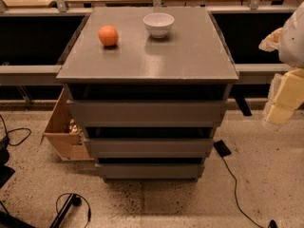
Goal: Open middle drawer
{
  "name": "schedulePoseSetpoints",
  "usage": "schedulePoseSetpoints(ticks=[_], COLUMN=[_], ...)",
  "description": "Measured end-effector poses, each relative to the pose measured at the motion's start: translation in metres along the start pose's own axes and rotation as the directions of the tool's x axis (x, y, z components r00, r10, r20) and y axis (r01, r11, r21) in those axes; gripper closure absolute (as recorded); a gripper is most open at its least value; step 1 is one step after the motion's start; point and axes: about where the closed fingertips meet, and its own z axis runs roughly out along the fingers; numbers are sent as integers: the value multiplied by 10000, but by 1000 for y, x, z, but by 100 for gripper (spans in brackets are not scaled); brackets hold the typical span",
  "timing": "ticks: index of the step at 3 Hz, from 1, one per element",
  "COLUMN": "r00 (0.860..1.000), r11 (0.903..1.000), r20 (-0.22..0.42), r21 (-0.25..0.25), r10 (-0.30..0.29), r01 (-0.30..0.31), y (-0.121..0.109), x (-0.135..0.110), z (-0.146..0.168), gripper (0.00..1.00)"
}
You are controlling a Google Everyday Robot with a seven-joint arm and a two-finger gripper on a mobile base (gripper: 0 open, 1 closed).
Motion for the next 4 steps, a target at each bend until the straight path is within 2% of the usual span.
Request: schedulePoseSetpoints(ticks=[1, 2, 3, 4], r00=[10000, 9992, 9945, 9905], r11=[10000, 9999, 9980, 9954], r20=[0, -370, -847, -1070], r21=[0, 55, -135, -317], r10=[0, 163, 612, 867], r01=[0, -161, -625, -905], y=[0, 2, 17, 42], x=[0, 2, 21, 53], z=[0, 17, 66, 123], gripper=[0, 0, 0, 0])
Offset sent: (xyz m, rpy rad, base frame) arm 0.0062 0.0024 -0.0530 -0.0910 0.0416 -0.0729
